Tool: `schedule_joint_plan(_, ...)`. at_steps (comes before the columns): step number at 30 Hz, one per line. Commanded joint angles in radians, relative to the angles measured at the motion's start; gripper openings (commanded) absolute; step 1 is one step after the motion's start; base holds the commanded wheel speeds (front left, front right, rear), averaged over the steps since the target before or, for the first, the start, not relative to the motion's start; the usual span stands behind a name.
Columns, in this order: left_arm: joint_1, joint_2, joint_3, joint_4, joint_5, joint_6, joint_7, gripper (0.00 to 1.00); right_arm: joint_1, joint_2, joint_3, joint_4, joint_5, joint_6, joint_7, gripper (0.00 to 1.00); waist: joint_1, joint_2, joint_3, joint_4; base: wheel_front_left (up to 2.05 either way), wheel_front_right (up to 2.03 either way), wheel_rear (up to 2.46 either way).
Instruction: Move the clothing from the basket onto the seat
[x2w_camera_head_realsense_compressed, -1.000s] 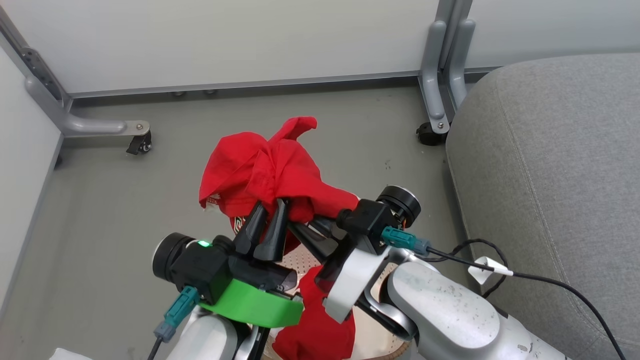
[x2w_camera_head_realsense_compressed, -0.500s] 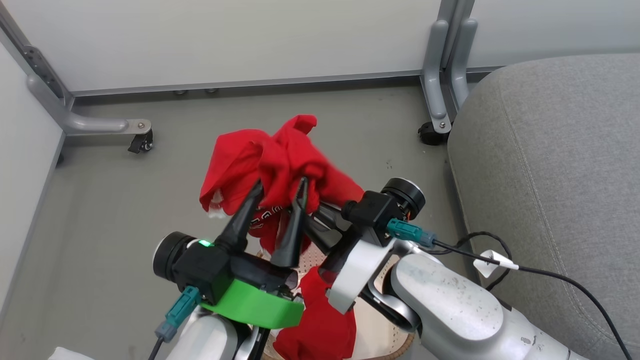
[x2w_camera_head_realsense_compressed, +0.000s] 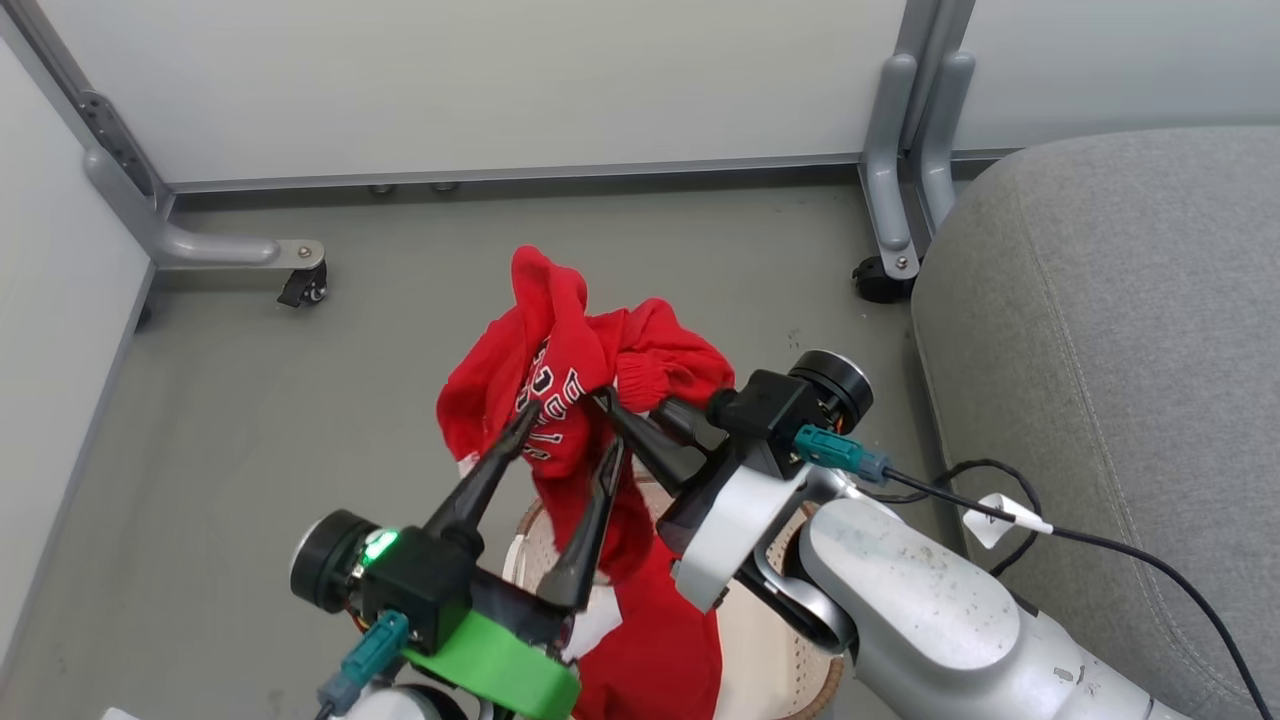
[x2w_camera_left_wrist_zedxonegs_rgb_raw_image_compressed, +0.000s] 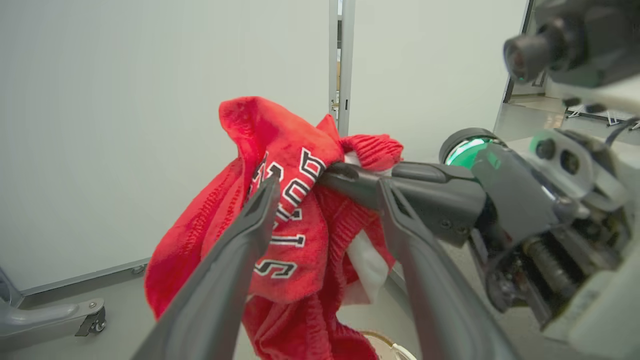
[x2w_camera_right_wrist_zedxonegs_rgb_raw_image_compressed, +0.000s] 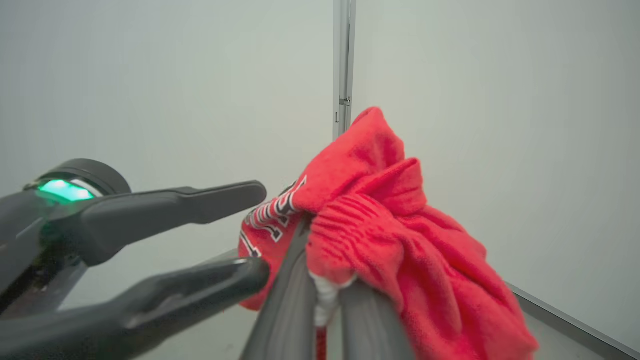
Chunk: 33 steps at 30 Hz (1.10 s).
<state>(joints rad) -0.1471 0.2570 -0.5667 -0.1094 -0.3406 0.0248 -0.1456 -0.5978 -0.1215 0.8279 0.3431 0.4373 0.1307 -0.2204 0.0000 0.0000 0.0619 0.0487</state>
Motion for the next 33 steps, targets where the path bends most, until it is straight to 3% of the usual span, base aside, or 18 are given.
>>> schedule_joint_plan(1,0.022,0.013,-0.007,-0.006,0.008,-0.008,0.011,1.0,0.014,-0.005,-0.003,0.005,-0.003,0.0,0.0,0.0,0.0,0.0,-0.001,0.003,0.0,0.0,0.0)
schedule_joint_plan(9,0.06,0.05,-0.058,-0.017,0.023,-0.021,0.061,1.0,0.025,-0.017,-0.016,0.031,0.005,0.0,-0.002,0.0,0.0,0.0,-0.003,0.009,0.0,0.0,0.0)
schedule_joint_plan(21,0.074,0.056,-0.082,-0.002,0.018,-0.022,0.063,1.0,0.04,-0.029,-0.033,0.053,0.012,0.0,-0.012,0.0,0.0,0.0,0.007,-0.001,0.0,0.0,0.0)
schedule_joint_plan(26,0.062,0.06,-0.078,0.003,0.02,-0.016,0.057,1.0,0.035,-0.033,-0.057,0.059,0.003,0.0,-0.015,0.0,0.0,0.0,0.027,-0.045,0.0,0.0,0.0)
schedule_joint_plan(33,0.025,0.063,-0.08,0.005,0.03,-0.019,0.062,1.0,0.035,-0.04,-0.105,0.071,-0.002,0.0,-0.025,0.0,0.0,0.0,0.064,-0.161,0.0,0.0,0.0)
